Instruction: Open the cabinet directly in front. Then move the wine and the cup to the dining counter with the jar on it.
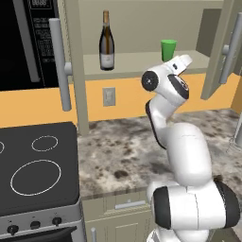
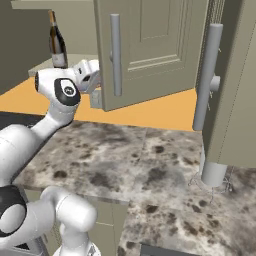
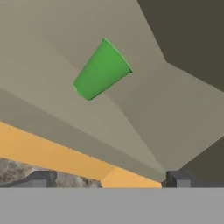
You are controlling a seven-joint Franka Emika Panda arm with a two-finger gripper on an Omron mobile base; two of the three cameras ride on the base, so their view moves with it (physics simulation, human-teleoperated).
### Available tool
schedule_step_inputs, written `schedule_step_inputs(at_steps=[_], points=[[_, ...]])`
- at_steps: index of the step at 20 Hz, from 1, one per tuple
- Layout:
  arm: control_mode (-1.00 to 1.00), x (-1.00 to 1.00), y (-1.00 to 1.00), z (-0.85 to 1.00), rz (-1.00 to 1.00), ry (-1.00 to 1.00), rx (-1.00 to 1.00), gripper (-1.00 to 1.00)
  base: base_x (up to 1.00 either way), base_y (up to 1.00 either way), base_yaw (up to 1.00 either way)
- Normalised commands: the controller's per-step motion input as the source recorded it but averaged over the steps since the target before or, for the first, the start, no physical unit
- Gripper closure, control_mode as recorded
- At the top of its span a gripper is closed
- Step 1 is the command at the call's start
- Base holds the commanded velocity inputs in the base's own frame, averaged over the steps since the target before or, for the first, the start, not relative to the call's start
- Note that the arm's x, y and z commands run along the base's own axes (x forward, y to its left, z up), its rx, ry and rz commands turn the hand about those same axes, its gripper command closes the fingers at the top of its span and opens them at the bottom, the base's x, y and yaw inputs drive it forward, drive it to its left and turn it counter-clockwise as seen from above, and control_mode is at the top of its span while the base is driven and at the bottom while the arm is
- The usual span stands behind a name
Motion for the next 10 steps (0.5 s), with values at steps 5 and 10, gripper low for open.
schedule_step_inputs(at_steps=[5,10], points=[[-1.00,0.36,-0.83,0.00,0.00,0.07,0.15,-1.00,0.00,0.00,0.00],[-1.00,-0.77,-1.00,0.02,-0.06,-0.04,0.27,-1.00,0.00,0.00,0.00]])
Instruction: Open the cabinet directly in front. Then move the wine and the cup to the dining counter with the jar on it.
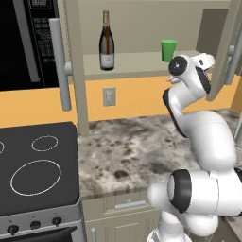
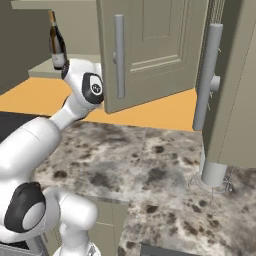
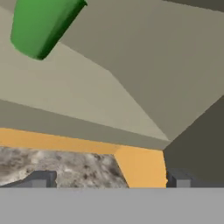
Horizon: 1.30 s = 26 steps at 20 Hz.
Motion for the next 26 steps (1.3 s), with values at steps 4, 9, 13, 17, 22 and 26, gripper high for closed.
schedule_step_inputs(at_steps=[4,9,13,17,22,26], points=[[-1.00,-1.00,-1.00,0.00,-0.12,-0.09,0.29,-1.00,0.00,0.00,0.00],[-1.00,-0.88,-1.00,0.00,-0.15,-0.07,0.26,-1.00,0.00,0.00,0.00],[-1.00,-0.01,-1.00,0.00,-0.10,0.00,0.23,-1.00,0.00,0.00,0.00],[-1.00,0.15,-0.55,-0.01,0.07,0.00,0.04,-1.00,0.00,0.00,0.00],[-1.00,-0.26,0.68,0.01,0.05,-0.02,-0.03,-1.00,0.00,0.00,0.00],[-1.00,-0.53,1.00,0.01,0.15,-0.01,-0.03,-1.00,0.00,0.00,0.00]])
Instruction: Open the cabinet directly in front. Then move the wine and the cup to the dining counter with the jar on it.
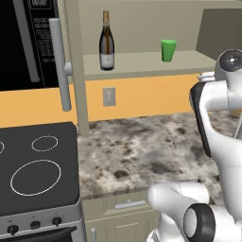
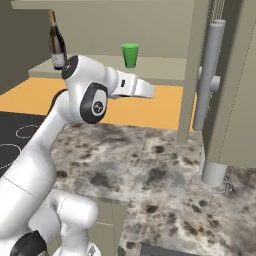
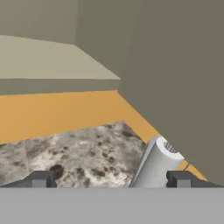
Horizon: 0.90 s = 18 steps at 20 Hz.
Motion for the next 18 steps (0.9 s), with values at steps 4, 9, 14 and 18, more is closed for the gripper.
schedule_step_inputs(at_steps=[4,9,14,18], points=[[-1.00,-0.26,0.97,0.27,0.20,0.00,0.00,-1.00,0.00,0.00,0.00],[-1.00,-0.02,0.67,0.60,0.18,0.02,0.13,-1.00,0.00,0.00,0.00],[-1.00,0.00,0.52,0.54,0.17,0.01,0.13,-1.00,0.00,0.00,0.00],[-1.00,0.07,0.32,0.06,0.17,0.00,0.07,-1.00,0.00,0.00,0.00]])
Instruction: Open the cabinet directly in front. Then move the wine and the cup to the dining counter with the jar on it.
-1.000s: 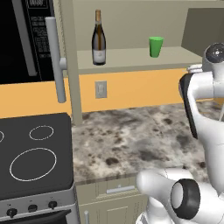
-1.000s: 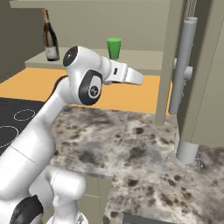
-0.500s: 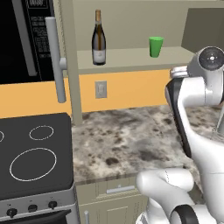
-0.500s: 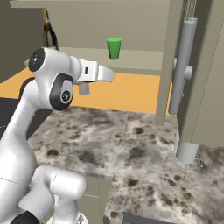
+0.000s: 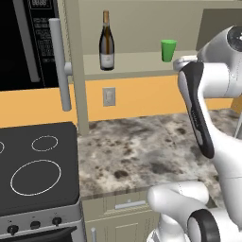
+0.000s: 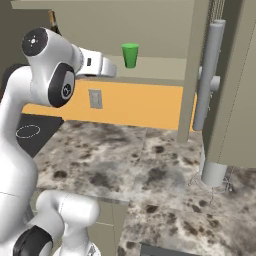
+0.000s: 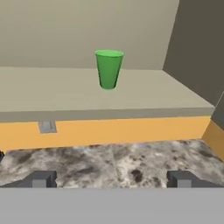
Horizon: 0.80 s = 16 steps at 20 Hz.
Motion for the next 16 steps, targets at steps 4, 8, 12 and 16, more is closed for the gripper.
schedule_step_inputs(at_steps=[4,8,12,16], points=[[-1.00,0.05,0.00,0.00,0.02,0.00,0.00,-1.00,0.00,0.00,0.00],[-1.00,0.34,0.00,0.01,0.00,0.00,0.00,-1.00,0.00,0.00,0.00],[-1.00,0.57,0.00,0.08,0.00,0.00,0.00,-1.00,0.00,0.00,0.00],[-1.00,0.76,0.00,0.00,0.00,0.00,0.00,-1.00,0.00,0.00,0.00]])
